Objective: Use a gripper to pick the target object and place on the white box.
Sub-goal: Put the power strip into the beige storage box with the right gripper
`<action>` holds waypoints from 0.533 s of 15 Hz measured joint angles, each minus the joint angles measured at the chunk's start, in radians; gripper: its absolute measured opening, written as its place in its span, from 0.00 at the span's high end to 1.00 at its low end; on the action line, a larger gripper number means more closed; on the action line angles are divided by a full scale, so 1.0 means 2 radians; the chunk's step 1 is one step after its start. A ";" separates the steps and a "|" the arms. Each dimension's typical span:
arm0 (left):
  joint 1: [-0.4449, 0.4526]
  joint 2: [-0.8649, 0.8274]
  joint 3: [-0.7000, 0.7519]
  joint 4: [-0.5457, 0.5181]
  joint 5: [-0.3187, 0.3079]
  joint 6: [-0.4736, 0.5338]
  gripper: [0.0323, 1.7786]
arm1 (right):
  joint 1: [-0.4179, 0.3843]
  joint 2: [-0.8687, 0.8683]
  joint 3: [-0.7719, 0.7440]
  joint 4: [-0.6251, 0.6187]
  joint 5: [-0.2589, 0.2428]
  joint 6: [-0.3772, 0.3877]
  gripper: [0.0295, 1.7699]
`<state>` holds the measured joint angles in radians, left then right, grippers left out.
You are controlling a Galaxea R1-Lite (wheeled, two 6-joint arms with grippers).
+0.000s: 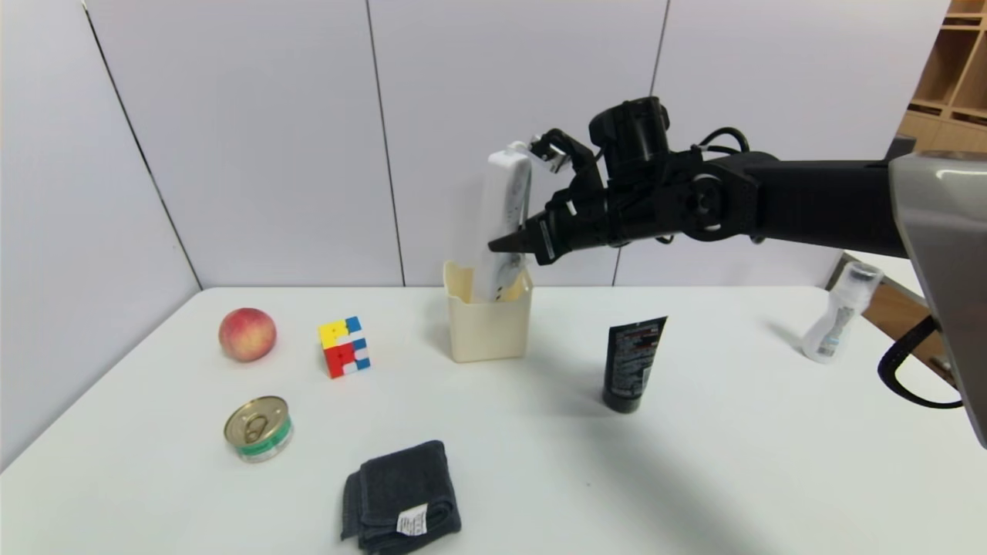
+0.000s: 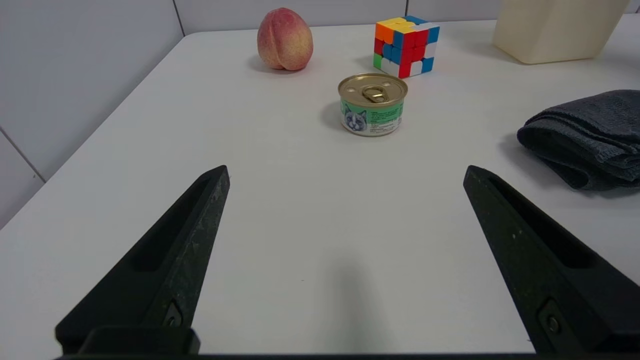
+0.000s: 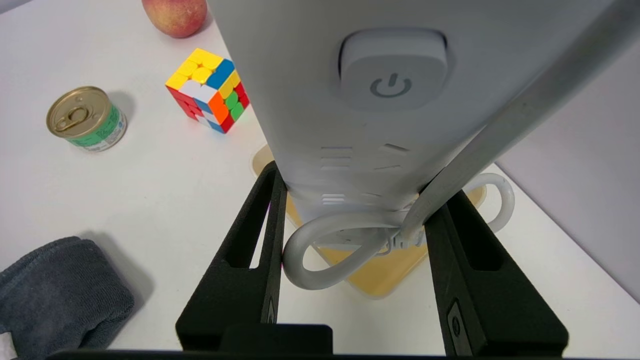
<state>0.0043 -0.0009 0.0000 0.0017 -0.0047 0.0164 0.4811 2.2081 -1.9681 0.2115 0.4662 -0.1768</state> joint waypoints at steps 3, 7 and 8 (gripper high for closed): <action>0.000 0.000 0.000 0.000 0.000 0.000 0.05 | 0.002 0.001 0.000 0.000 0.000 -0.001 0.54; 0.000 0.000 0.000 0.000 0.000 0.000 0.05 | 0.006 0.001 0.000 -0.001 0.000 -0.002 0.54; 0.000 0.000 0.000 0.000 0.000 0.000 0.05 | 0.006 0.001 0.000 -0.001 0.000 -0.002 0.54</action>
<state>0.0043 -0.0009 0.0000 0.0019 -0.0043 0.0164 0.4926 2.2100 -1.9685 0.2096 0.4670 -0.1809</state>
